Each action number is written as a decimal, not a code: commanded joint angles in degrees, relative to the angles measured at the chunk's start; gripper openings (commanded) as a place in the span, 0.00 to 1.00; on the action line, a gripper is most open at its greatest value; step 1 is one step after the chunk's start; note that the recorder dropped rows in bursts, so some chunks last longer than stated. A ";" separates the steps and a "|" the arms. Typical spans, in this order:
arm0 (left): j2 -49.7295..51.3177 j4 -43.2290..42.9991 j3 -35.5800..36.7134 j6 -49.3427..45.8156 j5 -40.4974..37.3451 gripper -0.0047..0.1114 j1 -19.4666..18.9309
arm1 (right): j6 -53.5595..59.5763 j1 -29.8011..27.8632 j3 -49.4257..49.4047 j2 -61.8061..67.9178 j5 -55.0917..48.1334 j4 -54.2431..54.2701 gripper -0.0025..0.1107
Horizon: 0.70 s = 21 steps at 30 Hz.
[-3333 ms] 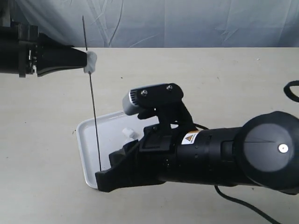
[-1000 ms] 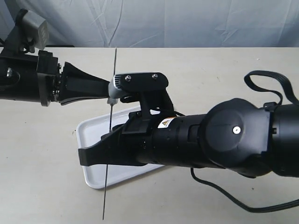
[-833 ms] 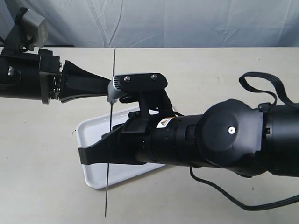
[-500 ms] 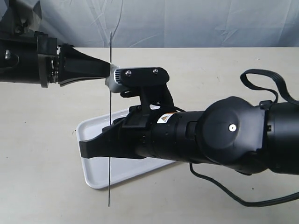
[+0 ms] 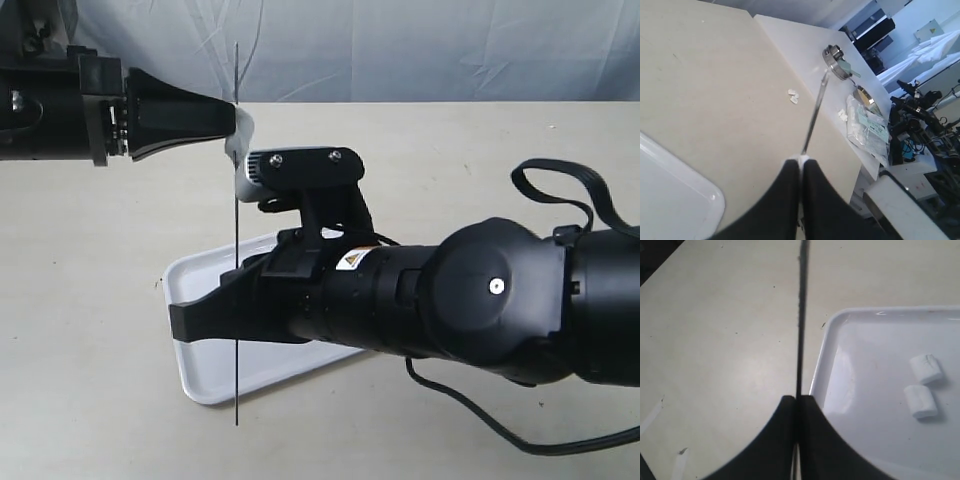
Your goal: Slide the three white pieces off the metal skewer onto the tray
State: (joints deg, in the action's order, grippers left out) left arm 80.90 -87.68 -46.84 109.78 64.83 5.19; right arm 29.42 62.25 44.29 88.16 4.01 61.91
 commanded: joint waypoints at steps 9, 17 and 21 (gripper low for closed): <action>-0.91 21.98 -2.28 -2.46 -2.22 0.04 -0.97 | 0.15 1.89 -2.31 6.28 -12.20 1.25 0.02; -0.91 22.53 -6.21 -1.20 -2.73 0.04 -0.97 | 0.41 1.89 -2.31 6.36 -12.69 1.25 0.02; -0.91 22.53 -8.58 -0.45 -3.32 0.04 -0.97 | 0.41 1.89 -2.31 6.36 -12.83 1.25 0.02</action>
State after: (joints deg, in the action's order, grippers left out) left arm 81.02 -82.78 -51.65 108.54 62.65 5.19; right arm 29.77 62.90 44.15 92.50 3.59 62.99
